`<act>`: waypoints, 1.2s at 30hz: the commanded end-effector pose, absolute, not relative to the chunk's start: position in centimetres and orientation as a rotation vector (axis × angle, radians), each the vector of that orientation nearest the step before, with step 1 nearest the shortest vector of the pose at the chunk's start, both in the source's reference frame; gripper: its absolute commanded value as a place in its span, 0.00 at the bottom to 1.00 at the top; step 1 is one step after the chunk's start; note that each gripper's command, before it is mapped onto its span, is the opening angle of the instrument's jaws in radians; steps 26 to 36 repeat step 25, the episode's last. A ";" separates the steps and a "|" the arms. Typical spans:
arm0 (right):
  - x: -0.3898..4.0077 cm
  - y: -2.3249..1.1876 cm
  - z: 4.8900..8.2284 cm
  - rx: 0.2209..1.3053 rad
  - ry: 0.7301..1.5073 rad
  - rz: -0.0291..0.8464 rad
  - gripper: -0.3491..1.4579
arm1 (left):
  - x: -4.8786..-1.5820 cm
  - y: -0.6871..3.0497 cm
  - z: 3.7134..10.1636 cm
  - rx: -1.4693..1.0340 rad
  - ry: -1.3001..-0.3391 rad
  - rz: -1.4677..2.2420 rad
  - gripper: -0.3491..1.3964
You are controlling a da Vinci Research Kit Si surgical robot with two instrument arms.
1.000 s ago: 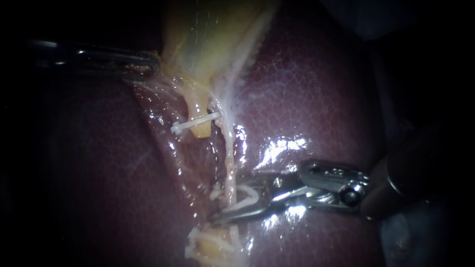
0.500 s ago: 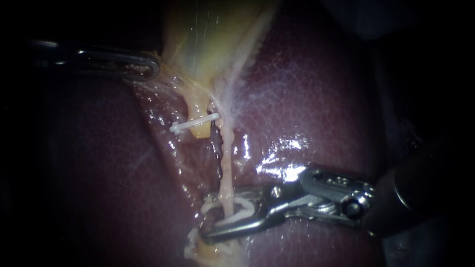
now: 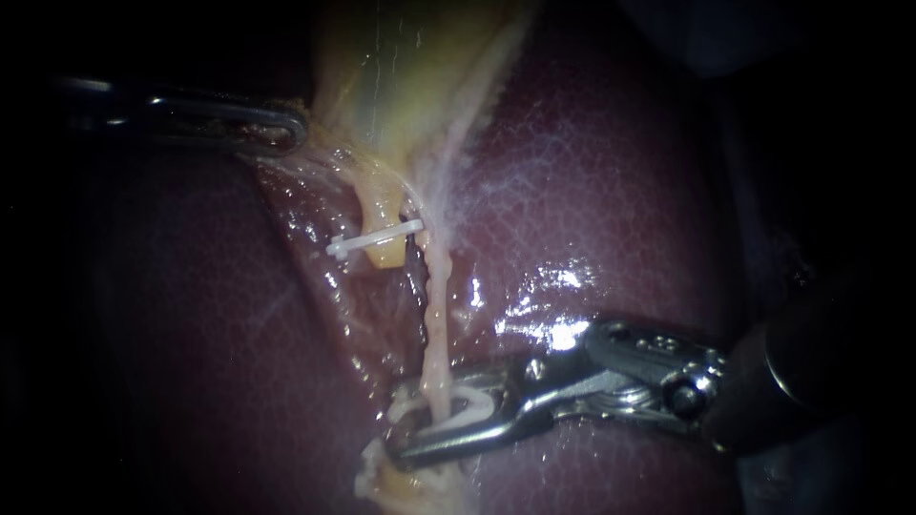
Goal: Clipping first clip right tube
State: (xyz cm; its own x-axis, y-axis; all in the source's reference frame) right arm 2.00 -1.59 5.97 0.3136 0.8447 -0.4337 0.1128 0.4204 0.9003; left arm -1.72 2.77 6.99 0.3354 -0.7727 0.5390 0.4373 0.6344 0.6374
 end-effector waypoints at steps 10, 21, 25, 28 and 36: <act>1.97 -1.60 5.97 1.073 1.163 0.593 0.00 | -1.72 2.77 6.99 0.416 -0.930 -0.819 0.00; 1.95 -1.57 6.03 1.072 1.163 0.594 0.00 | -1.72 2.77 6.99 0.416 -0.930 -0.820 0.00; 1.95 -1.56 6.05 1.072 1.163 0.594 0.00 | -1.72 2.77 6.99 0.416 -0.930 -0.819 0.00; 1.95 -1.56 6.05 1.072 1.163 0.594 0.00 | -1.72 2.77 6.99 0.416 -0.930 -0.819 0.00; 1.95 -1.56 6.05 1.072 1.163 0.594 0.00 | -1.72 2.77 6.99 0.416 -0.930 -0.819 0.00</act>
